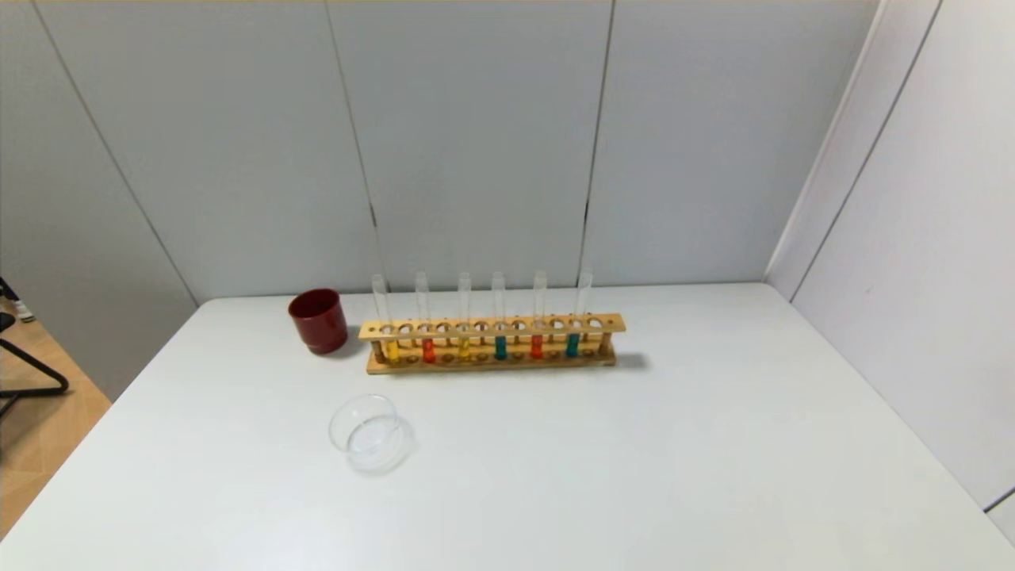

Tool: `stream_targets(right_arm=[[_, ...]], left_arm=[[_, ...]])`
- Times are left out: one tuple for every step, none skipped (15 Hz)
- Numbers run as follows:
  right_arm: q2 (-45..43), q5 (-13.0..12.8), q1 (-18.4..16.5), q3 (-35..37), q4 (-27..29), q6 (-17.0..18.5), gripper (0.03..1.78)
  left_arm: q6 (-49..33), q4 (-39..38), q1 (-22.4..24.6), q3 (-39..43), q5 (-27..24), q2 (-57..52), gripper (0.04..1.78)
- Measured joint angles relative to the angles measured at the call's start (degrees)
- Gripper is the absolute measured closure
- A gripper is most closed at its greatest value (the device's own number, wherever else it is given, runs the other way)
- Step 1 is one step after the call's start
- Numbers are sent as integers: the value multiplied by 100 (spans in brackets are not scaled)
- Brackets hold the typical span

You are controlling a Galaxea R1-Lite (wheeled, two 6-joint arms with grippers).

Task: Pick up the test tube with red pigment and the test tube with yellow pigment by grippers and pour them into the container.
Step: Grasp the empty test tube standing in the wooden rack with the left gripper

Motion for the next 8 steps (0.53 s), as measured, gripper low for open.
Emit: stream_targets(right_arm=[[0,0,2,0,0,0,6],[0,0,2,0,0,0,6],[0,0,2,0,0,0,6],[0,0,-2,0,0,0,6],[0,0,-2,0,0,0,6],[0,0,-2,0,2,0,6],[0,-2,-2,0,2,0,6],[0,0,0,0,2,0,6]], left_arm=[[2,0,0,0,-2,0,7],[0,0,0,0,-2,0,7],[7,1,0,0,-2,0,7],[7,1,0,0,-2,0,7],[5,1,0,0,-2,0,7],[9,0,0,0,-2,0,7],[20,-16,0,0,-7,0,7],[18,-18,0,0,-5,0,7]])
